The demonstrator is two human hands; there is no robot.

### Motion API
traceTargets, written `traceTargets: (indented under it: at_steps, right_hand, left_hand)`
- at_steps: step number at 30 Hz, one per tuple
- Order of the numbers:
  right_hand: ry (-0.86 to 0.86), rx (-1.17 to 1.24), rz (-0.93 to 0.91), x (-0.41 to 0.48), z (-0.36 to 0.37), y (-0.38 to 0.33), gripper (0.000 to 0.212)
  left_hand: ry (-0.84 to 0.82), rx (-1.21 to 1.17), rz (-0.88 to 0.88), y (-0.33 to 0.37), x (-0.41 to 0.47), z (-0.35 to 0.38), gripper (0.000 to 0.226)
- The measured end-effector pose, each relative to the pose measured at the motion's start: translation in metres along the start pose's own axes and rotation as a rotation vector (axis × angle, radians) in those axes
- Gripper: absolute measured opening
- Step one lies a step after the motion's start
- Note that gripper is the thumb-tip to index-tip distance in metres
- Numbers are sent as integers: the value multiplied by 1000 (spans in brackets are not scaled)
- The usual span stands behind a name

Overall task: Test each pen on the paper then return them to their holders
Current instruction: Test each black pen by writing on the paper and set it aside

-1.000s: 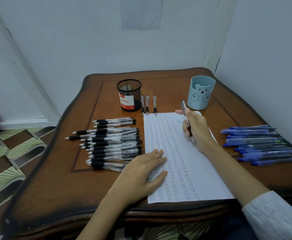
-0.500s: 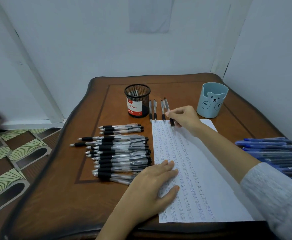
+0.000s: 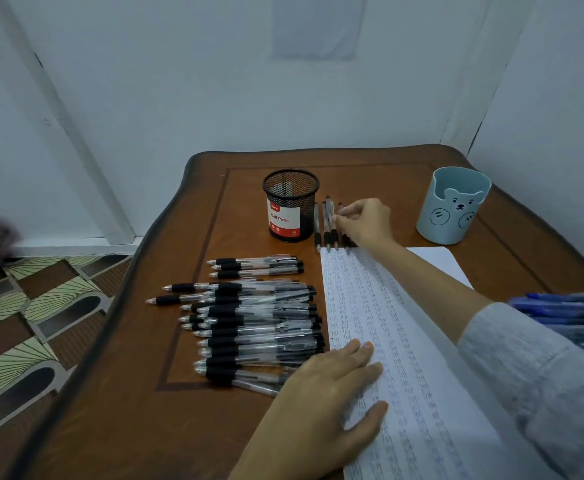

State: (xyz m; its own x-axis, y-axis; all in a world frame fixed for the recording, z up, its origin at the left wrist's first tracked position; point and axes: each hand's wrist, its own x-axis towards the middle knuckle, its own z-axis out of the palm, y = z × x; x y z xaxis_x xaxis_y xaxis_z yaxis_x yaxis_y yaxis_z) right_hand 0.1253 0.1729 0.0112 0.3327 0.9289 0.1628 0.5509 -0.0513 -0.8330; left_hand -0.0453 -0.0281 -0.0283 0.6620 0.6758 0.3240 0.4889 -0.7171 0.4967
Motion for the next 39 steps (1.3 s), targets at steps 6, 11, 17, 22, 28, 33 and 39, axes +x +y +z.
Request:
traceTargets:
  at_steps: [6, 11, 17, 22, 28, 33, 39]
  right_hand:
    - [-314, -21, -255, -41, -2, -11, 6]
    - [-444, -214, -349, -46, 3, -8, 19]
    - [-423, -207, -360, -52, 5, -6, 14]
    - [-378, 229, -213, -61, -14, -6, 6]
    - [-190, 799, 66, -60, -47, -24, 22]
    - [-176, 1331, 344, -59, -79, -26, 21]
    - [-308, 1413, 436, -71, -101, -8, 26]
  left_hand:
    - [-3, -5, 1, 0, -1, 0, 48]
    - [-20, -15, -6, 2, 0, -2, 49]
    - [-31, -13, -6, 4, 1, -4, 50]
    - [-21, -9, -3, 4, 0, -5, 49]
    - [-45, -6, -6, 7, -1, -8, 49]
    - [-68, 8, -28, 8, -1, -8, 50]
    - [-80, 31, -36, 9, -1, -8, 49]
